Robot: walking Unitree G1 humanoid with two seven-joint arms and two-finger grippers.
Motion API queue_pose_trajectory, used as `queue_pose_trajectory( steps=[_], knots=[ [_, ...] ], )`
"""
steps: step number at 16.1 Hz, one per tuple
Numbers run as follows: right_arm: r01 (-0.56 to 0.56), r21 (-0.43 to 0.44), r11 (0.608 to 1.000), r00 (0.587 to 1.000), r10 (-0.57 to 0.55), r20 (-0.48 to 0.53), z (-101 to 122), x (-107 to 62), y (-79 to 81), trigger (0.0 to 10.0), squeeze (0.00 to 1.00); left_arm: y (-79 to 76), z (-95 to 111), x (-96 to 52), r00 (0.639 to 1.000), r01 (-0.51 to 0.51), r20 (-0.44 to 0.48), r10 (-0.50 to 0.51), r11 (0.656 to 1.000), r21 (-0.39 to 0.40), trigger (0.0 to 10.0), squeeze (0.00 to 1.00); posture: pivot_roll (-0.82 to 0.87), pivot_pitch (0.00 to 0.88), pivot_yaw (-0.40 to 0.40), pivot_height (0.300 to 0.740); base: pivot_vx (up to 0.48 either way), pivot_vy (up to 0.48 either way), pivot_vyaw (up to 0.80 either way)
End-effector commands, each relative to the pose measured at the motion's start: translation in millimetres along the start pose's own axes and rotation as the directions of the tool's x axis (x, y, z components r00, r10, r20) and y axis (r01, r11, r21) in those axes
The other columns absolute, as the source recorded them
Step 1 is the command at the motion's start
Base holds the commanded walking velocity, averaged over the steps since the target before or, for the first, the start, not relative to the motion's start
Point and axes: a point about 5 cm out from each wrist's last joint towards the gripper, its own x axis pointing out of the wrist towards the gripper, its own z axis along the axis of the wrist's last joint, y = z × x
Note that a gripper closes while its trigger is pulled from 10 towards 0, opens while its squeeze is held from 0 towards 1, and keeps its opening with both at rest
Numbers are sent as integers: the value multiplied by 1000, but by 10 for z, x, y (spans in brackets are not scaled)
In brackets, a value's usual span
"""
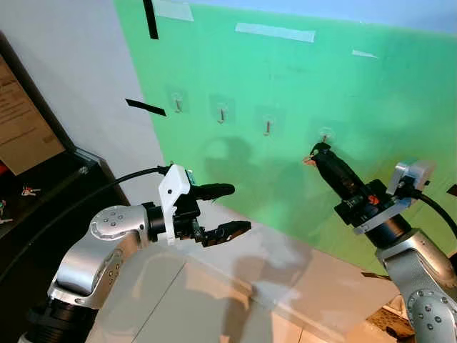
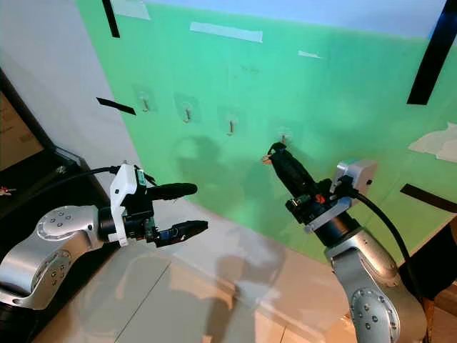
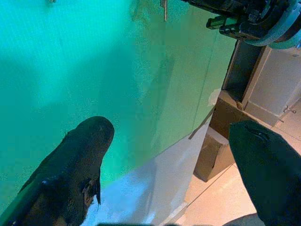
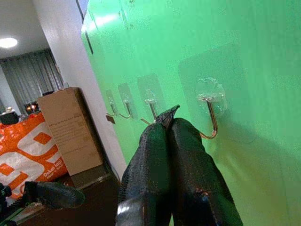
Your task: Hang keys on a hook
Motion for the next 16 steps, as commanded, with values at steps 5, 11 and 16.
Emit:
queue_pose_trajectory(
  steps=[5,11,16],
  knots=[
    [16,9,1000,1000,-16,9,10,22,-14,10000,0,21,6,-8,1000,6,-10,-6,1000,11,10000,0,-150,0,89,740,0,0,0],
    [-46,25,999,999,46,6,6,85,50,10000,0,30,7,-8,1000,2,-11,-2,1000,14,10000,0,-143,0,87,740,0,0,0],
    [-13,20,1000,1000,13,-10,-22,89,6,10000,0,35,10,-7,1000,1,-10,-1,1000,13,10000,0,-145,0,88,740,0,0,0]
  ],
)
